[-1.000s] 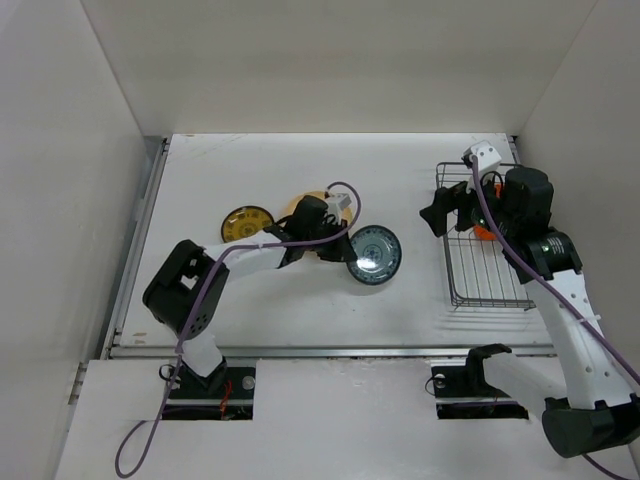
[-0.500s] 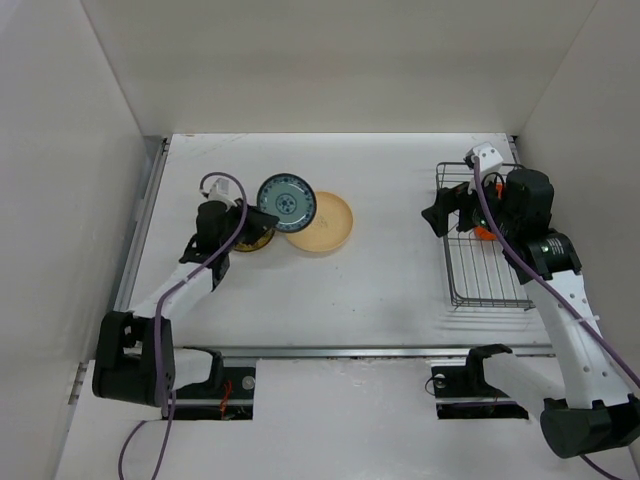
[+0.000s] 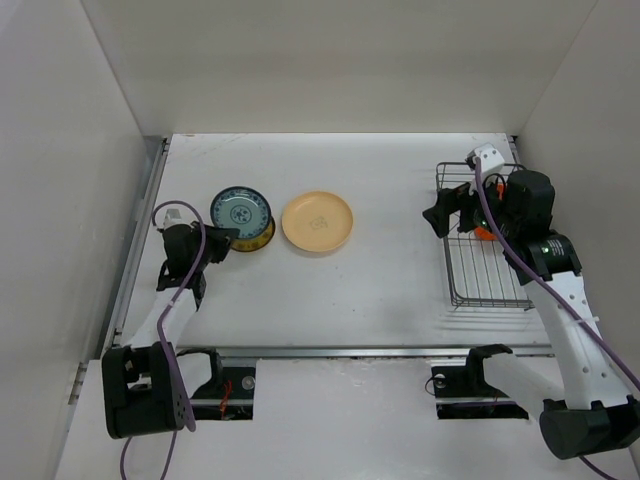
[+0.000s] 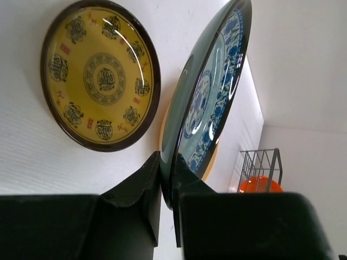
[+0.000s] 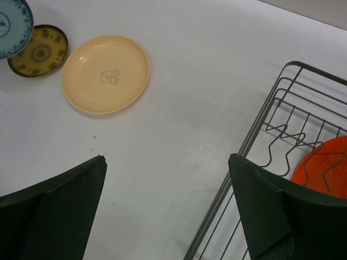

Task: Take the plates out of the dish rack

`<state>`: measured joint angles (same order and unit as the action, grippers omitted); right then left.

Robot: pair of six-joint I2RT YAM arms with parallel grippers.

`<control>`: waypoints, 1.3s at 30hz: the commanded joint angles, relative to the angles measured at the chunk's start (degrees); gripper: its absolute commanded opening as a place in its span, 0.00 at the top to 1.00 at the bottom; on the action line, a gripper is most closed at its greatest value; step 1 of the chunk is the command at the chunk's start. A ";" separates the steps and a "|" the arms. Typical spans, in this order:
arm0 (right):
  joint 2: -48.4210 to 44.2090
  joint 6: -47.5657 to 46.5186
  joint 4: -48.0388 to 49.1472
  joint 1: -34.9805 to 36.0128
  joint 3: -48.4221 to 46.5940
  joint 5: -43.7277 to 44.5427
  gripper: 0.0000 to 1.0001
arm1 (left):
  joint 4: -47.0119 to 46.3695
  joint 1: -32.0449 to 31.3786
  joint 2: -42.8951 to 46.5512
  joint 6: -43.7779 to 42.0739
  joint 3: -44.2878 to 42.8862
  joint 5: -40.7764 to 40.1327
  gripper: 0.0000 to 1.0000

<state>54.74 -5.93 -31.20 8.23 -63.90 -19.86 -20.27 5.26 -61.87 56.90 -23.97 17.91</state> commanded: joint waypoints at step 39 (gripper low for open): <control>-1.57 0.66 3.25 -1.73 0.27 -2.03 0.00 | 8.85 1.25 -9.06 -0.30 -6.61 -7.54 1.00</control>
<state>54.24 -5.91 -31.11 6.81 -63.66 -20.88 -9.52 6.24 -70.81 57.06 -27.51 10.68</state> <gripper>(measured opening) 0.999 0.065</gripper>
